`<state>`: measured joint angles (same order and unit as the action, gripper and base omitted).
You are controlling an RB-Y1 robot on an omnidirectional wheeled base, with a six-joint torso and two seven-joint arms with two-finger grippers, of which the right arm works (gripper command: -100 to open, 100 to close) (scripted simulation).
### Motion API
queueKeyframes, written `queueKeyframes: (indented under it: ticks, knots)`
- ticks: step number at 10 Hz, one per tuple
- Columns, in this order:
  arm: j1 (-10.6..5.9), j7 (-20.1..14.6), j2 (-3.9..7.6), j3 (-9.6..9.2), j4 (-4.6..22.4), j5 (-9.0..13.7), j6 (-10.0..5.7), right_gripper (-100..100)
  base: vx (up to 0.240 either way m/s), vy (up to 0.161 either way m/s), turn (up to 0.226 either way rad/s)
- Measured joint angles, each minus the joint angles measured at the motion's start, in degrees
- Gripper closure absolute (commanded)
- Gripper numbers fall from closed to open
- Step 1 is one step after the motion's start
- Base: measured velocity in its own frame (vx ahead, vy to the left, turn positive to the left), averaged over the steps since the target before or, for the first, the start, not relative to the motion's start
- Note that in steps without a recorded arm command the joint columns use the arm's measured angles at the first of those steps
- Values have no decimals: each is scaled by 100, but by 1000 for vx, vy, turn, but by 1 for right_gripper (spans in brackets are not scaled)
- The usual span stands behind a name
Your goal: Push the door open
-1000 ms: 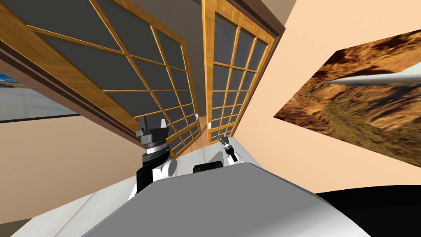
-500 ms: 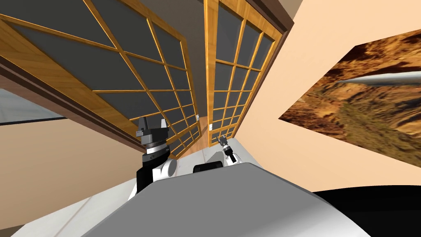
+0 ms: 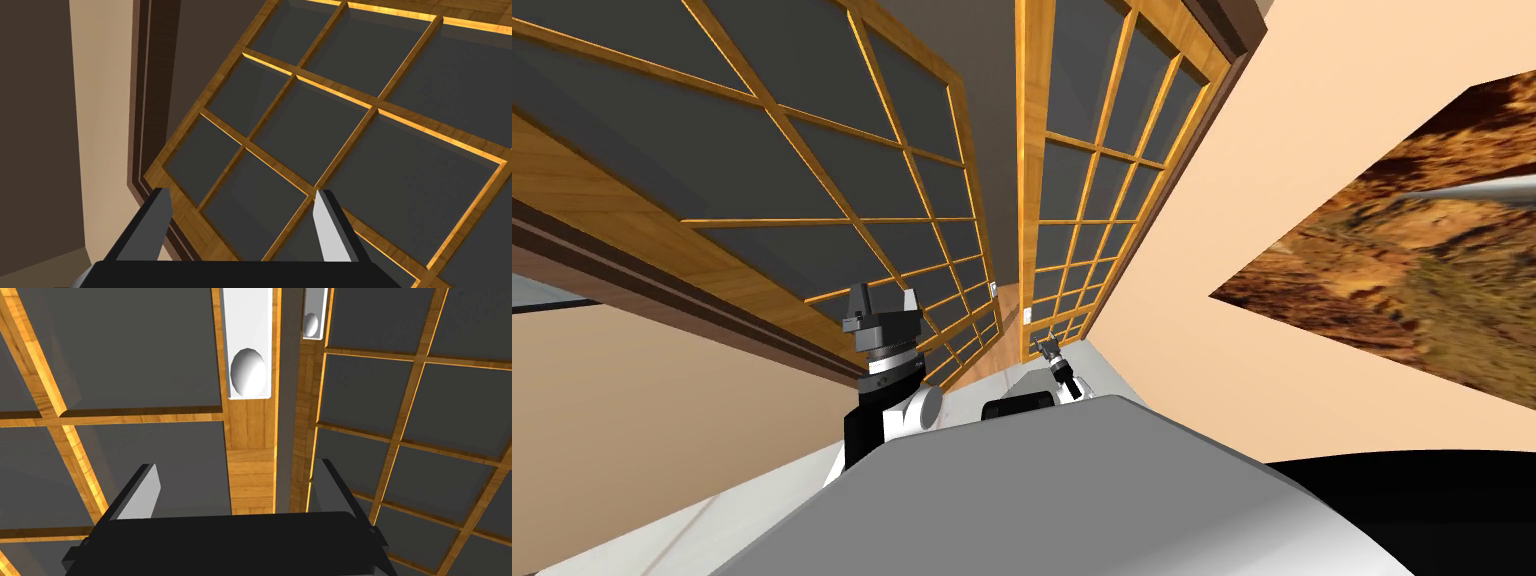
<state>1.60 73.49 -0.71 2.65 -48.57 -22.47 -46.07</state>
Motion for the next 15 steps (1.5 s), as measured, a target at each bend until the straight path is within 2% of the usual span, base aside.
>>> queueKeyframes:
  ticks: [2, 4, 6, 8, 10, 11, 15]
  knots:
    - [-40, 98, -36, -3, 105, -28, -10, -100, 88, 12, 12]
    - [-43, 110, 143, 16, 120, -18, -8, -100, 186, 68, 26]
    - [-55, 142, 212, 37, 152, -8, -12, -100, 203, 37, 21]
    - [-56, 154, 193, 56, 164, 1, -8, -100, 199, 27, 24]
    - [-65, 177, 64, 79, 193, 12, -14, -100, 143, 47, 12]
    - [-68, 179, 53, 78, 192, 12, -12, 100, -13, -5, 2]
    - [-88, 180, 43, 54, 198, 0, 2, 100, -13, 0, 13]
